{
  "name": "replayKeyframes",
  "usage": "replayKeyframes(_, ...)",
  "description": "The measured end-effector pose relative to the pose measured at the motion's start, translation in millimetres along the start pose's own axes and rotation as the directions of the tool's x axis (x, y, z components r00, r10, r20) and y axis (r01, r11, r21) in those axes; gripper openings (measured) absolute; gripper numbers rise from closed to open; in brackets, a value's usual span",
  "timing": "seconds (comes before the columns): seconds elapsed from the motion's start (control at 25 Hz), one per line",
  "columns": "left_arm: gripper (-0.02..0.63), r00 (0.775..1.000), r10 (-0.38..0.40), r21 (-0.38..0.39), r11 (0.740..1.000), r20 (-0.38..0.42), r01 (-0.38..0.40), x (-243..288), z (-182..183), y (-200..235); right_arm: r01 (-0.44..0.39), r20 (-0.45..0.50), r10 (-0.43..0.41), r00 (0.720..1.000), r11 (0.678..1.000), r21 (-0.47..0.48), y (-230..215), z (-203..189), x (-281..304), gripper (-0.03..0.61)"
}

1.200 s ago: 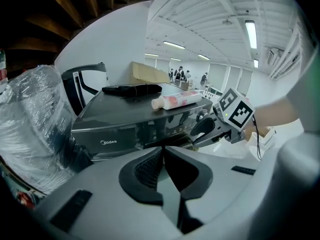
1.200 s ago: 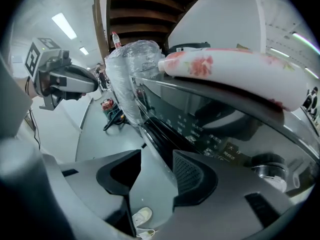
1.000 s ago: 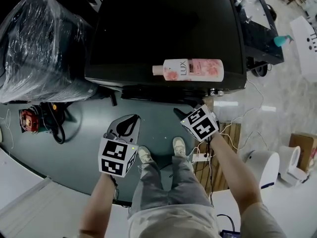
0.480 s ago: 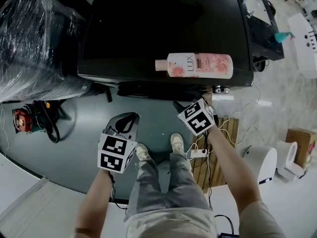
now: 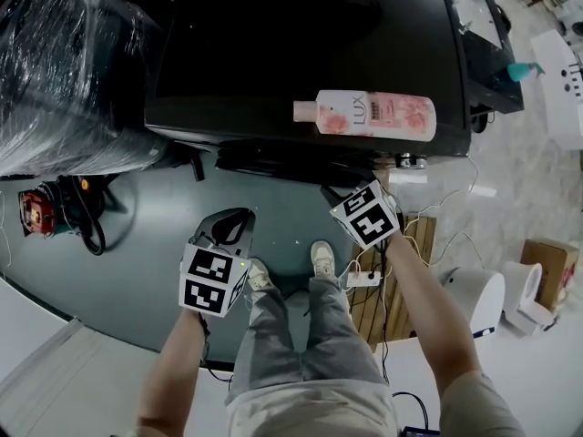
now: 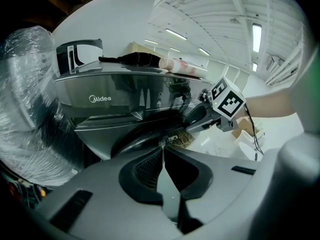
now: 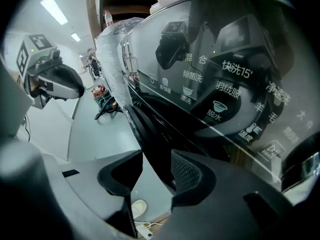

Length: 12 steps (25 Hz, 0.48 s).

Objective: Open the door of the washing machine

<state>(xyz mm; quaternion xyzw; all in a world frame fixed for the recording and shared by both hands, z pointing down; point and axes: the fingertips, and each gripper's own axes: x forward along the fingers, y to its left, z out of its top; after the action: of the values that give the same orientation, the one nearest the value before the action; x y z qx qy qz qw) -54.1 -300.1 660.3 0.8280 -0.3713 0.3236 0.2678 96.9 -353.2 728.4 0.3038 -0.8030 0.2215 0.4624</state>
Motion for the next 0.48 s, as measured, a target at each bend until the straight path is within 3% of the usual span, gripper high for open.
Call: replayKeyframes(0.48, 0.029, 0.999, 0.042, -0.007, 0.999, -0.029, -0.042, -19, -43, -10, -0.021, -0.022, 0.022, 1.0, 0.998, 0.058, 68, -31, -9, 0.178)
